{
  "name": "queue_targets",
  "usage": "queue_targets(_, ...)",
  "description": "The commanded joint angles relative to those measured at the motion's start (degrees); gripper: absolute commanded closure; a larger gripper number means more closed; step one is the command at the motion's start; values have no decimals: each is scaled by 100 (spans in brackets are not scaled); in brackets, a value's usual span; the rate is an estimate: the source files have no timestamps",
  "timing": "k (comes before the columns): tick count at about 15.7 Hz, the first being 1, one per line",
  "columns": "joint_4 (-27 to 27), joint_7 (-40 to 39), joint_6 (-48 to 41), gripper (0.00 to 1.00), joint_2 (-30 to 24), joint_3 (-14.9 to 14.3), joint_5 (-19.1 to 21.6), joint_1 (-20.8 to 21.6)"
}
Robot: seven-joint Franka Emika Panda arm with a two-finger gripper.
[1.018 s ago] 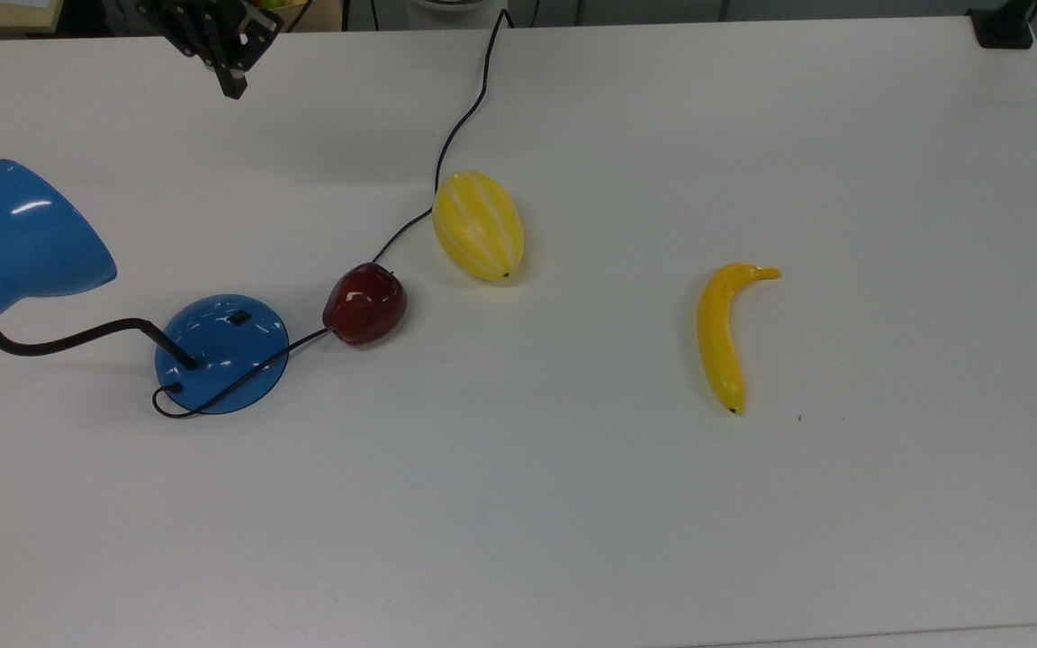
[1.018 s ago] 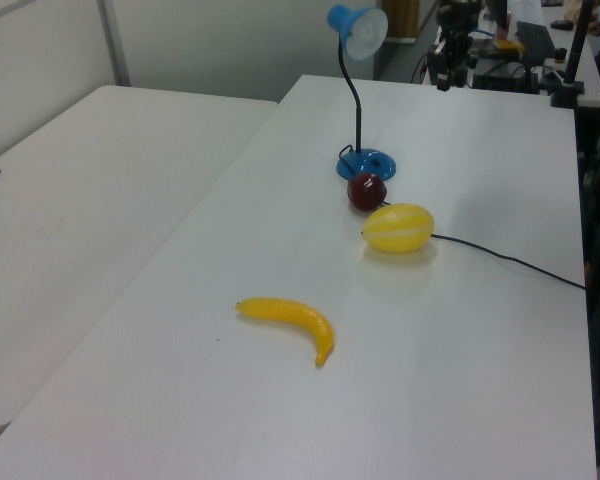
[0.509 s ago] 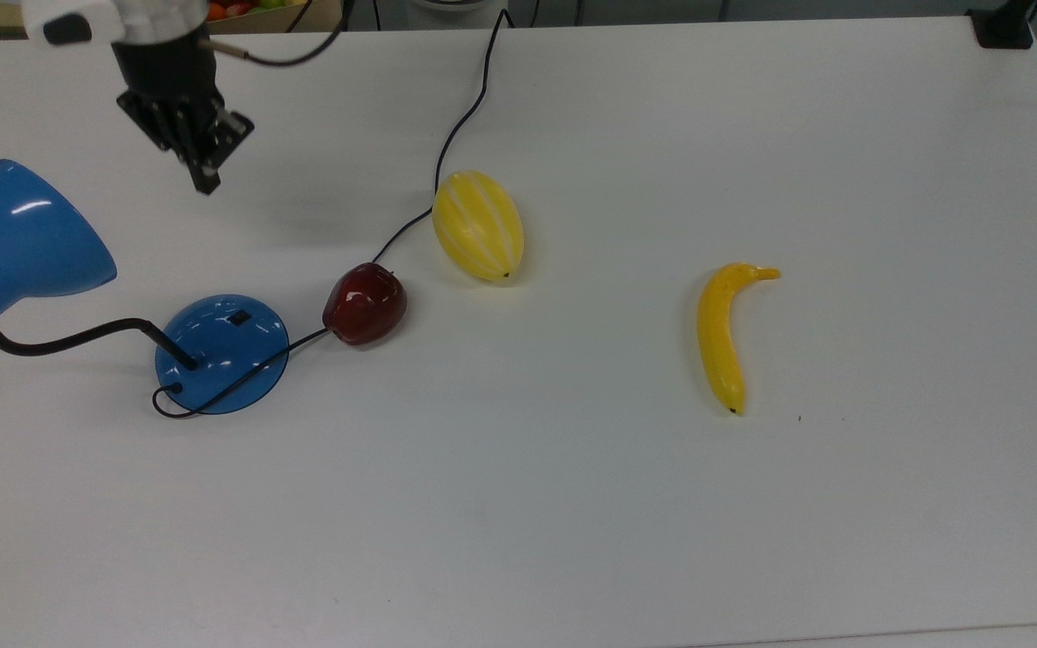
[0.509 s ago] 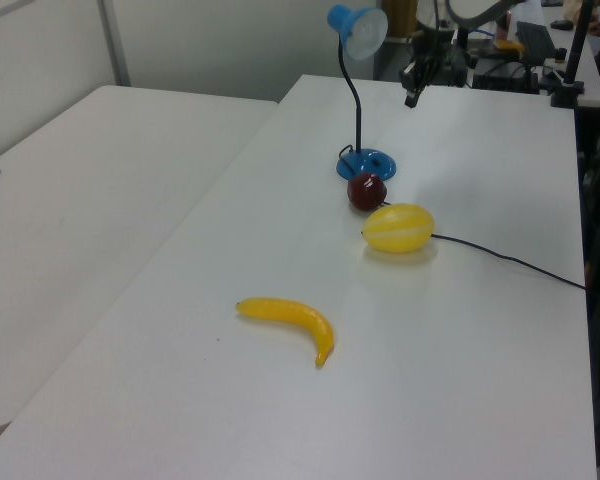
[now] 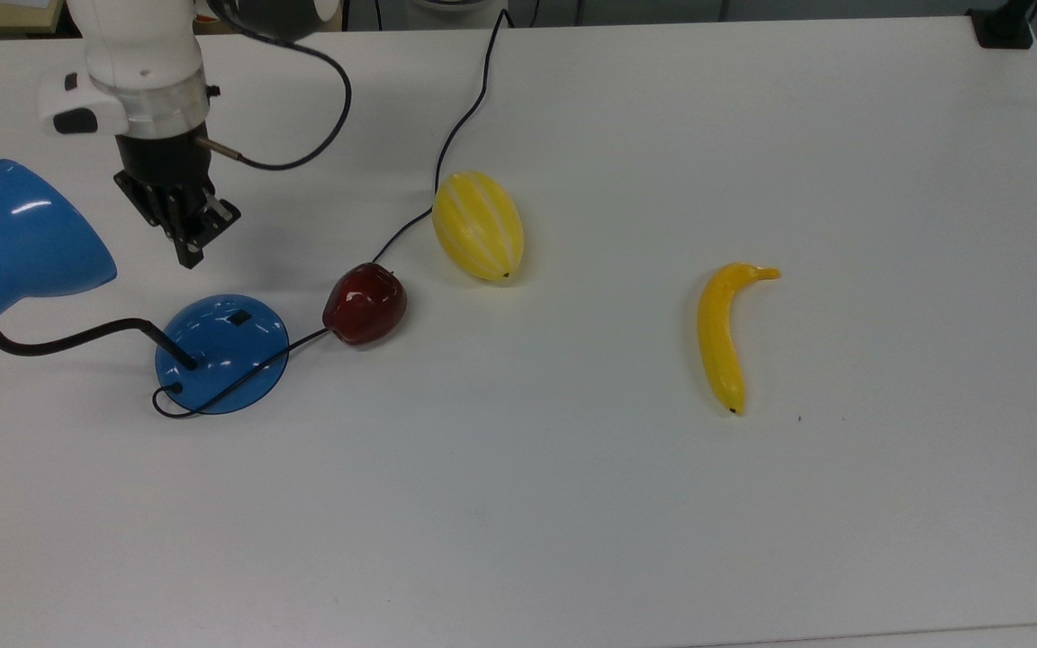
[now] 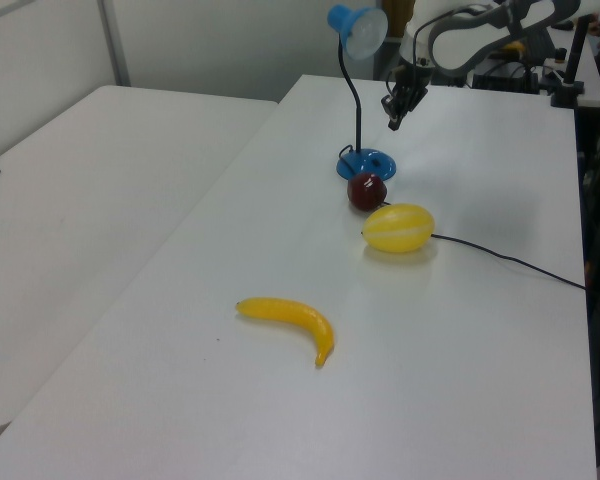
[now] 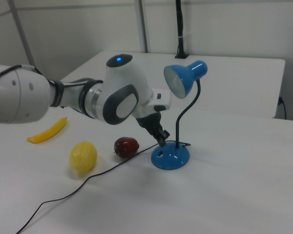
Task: Turn on desk lamp
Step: 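Move the gripper toward the blue lamp base and lower it, then press down on the switch on the blue lamp base with the gripper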
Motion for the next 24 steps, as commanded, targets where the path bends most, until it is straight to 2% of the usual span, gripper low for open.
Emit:
queue_targets(1, 57, 278, 215, 100, 221, -33, -183, 87)
queue_targets(10, 57, 577, 646, 100, 511, -33, -305, 219)
queue_targets(15, 364, 876, 637, 100, 801, -33, -525, 325)
queue_targets(24, 321, 973, 602, 100, 819, -33, -710, 343)
